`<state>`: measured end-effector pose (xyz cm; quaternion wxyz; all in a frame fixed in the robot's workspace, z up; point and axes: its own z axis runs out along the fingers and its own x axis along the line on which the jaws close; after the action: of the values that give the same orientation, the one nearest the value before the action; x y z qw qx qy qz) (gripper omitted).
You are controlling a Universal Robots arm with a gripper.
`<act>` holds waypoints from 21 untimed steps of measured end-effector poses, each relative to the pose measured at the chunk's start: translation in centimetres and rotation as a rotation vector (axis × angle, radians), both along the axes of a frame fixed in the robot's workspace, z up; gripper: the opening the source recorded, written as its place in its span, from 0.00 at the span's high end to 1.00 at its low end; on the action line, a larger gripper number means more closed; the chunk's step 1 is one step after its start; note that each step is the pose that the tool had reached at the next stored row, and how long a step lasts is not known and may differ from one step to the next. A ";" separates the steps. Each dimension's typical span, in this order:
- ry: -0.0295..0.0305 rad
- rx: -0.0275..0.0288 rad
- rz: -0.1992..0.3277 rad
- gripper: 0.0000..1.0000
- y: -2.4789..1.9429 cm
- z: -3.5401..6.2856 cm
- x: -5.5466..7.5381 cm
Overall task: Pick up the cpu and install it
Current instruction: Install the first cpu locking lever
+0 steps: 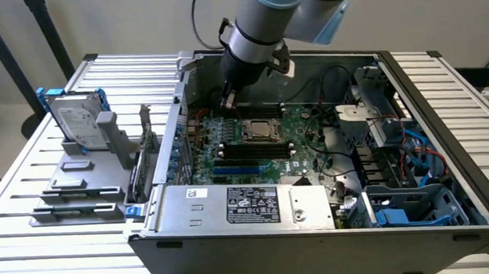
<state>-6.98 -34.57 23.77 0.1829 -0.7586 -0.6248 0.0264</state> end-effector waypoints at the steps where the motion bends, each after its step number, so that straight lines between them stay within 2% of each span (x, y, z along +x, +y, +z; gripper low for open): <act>1: 0.0000 0.0000 -0.013 0.89 0.00 -0.03 0.0; 9: 0.0018 0.0006 -0.085 0.89 0.00 -0.10 -0.2; 12: 0.0035 0.0027 -0.106 0.89 0.00 -0.11 -0.3; 16: 0.0083 0.0098 -0.135 0.89 0.00 -0.10 -0.4; 21: 0.0177 0.0257 -0.168 0.89 0.00 -0.05 -0.6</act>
<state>-7.62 -34.57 23.73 0.1998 -0.8056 -0.5576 0.0096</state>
